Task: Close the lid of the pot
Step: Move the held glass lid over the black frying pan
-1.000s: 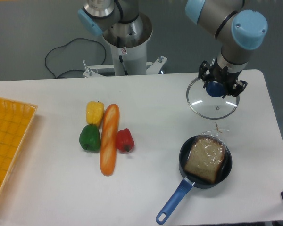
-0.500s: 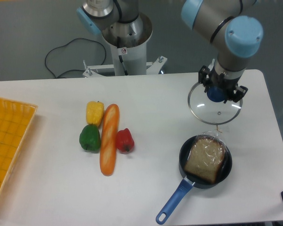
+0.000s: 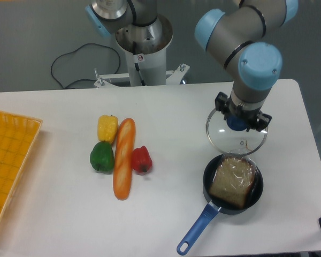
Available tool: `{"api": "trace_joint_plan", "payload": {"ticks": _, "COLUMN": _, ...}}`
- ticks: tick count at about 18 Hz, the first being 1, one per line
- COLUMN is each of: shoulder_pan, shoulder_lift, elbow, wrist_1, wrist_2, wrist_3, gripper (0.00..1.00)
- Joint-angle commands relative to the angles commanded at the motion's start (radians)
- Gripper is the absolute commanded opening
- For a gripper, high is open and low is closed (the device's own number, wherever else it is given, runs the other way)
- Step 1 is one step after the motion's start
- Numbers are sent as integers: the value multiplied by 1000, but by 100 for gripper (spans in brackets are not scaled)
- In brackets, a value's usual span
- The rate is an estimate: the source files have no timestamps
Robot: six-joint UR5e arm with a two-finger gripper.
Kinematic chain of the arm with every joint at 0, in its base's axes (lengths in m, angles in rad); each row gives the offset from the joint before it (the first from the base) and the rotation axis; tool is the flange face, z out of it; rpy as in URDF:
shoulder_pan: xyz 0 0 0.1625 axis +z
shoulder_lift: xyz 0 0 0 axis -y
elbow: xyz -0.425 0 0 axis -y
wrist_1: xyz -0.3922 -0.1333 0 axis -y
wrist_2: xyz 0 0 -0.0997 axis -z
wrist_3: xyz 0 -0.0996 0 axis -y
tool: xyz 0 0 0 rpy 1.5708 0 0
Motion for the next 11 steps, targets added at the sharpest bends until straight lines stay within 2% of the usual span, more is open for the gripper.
{"api": "trace_joint_plan", "payload": {"ticks": 6, "shoulder_pan": -5, "shoulder_lift": -57, "elbow": 77, "wrist_1": -14, "wrist_2": 2, "wrist_3": -9, "gripper": 45}}
{"api": "trace_joint_plan", "payload": {"ticks": 11, "shoulder_pan": -5, "shoulder_lift": -80, "elbow": 94, "wrist_1": -57, "wrist_2": 2, "wrist_3": -49, "gripper": 45}}
